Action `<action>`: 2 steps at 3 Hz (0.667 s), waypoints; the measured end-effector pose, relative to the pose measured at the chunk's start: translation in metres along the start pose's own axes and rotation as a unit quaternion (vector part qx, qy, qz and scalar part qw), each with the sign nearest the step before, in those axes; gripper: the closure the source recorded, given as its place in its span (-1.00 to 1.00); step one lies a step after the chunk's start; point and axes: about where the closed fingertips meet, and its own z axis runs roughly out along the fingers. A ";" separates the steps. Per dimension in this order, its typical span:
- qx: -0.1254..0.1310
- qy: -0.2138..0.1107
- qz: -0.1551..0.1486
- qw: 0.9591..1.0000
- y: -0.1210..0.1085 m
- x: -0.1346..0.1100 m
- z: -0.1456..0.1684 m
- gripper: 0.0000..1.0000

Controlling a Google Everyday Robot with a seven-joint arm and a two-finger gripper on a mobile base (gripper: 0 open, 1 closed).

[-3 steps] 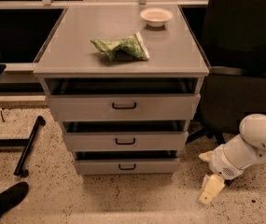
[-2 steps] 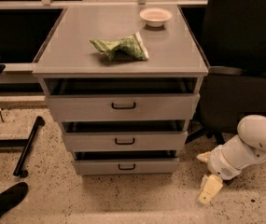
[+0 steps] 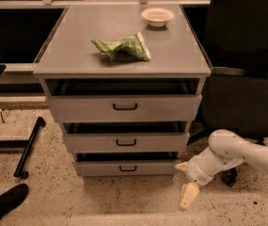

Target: Open bottom drawer

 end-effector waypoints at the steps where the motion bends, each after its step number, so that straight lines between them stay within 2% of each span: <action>1: -0.021 -0.023 -0.038 0.999 -0.008 -0.006 0.045 -1.00; 2: 0.009 -0.058 -0.094 0.994 -0.005 -0.017 0.057 -1.00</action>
Offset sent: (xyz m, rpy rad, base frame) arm 0.0004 0.0531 -0.0335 0.2097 -0.3494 0.1373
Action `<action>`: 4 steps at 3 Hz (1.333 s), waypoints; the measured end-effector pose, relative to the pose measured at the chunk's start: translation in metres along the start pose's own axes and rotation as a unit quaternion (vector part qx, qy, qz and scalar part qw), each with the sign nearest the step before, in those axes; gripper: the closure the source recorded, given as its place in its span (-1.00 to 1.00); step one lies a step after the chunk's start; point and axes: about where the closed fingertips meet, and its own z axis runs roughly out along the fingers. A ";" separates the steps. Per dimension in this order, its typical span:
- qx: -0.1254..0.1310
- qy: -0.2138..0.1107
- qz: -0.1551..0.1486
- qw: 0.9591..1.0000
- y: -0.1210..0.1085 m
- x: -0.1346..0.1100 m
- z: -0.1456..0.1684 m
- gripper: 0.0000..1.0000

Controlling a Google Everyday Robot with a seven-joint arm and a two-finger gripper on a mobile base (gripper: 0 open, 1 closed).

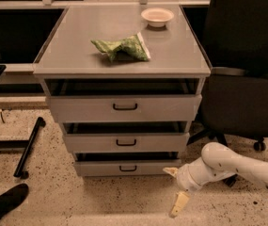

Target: Open bottom drawer

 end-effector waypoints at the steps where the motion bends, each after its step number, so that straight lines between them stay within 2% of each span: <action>1: 0.078 -0.031 -0.044 0.996 -0.002 -0.008 0.004 -1.00; 2: 0.073 -0.030 -0.043 0.996 -0.001 -0.008 0.005 -1.00; 3: 0.077 -0.052 -0.051 0.994 -0.017 0.001 0.027 -1.00; 4: 0.111 -0.066 -0.065 0.989 -0.054 0.024 0.069 -1.00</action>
Offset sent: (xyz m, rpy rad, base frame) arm -0.0030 0.0076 0.0006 0.0437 -0.1351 -0.0156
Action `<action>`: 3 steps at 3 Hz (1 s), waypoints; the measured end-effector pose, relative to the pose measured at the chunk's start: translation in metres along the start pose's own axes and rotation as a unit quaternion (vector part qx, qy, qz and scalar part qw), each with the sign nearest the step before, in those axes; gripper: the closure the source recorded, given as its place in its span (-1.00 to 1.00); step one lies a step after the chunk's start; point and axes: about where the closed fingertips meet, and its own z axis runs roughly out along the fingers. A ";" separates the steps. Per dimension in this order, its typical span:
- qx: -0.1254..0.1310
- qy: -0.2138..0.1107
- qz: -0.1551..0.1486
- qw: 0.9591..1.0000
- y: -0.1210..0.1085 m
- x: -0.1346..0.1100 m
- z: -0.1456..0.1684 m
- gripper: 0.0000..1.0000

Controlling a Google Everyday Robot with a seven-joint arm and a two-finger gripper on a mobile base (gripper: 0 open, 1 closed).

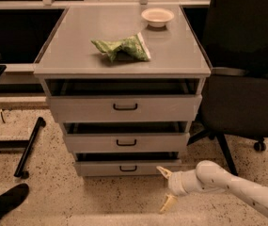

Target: Open bottom drawer

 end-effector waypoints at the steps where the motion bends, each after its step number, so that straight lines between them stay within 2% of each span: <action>1: 0.066 -0.003 0.008 0.998 -0.029 0.038 0.041 -1.00; 3: 0.056 -0.004 -0.001 0.998 -0.032 0.036 0.050 -1.00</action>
Offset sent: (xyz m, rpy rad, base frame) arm 0.0290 0.0004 -0.0395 0.0061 -0.0695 -0.0749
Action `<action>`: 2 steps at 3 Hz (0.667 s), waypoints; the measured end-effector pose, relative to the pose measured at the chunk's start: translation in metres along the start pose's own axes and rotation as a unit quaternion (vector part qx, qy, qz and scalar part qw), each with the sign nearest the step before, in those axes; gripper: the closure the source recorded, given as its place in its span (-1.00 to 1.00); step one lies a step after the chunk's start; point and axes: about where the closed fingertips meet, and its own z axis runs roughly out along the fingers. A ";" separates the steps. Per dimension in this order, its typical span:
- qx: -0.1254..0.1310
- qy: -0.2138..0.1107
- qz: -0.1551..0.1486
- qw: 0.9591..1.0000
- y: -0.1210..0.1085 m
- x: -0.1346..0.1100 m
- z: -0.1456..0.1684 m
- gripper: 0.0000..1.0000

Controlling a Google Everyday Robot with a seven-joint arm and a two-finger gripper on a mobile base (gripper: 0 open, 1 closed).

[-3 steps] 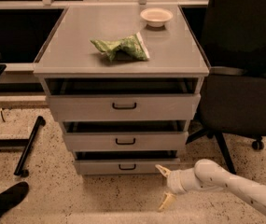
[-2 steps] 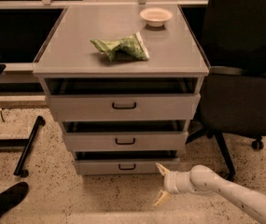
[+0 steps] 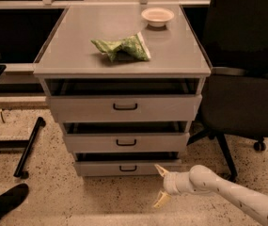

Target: Open bottom drawer

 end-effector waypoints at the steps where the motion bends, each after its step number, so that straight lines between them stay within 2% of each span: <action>1: -0.013 -0.015 -0.018 1.000 -0.011 -0.005 0.026 -1.00; 2: 0.015 -0.021 -0.033 0.999 -0.036 -0.002 0.047 -1.00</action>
Offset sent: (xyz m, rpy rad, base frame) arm 0.0910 0.0311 -0.0358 0.0189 -0.1730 -0.0209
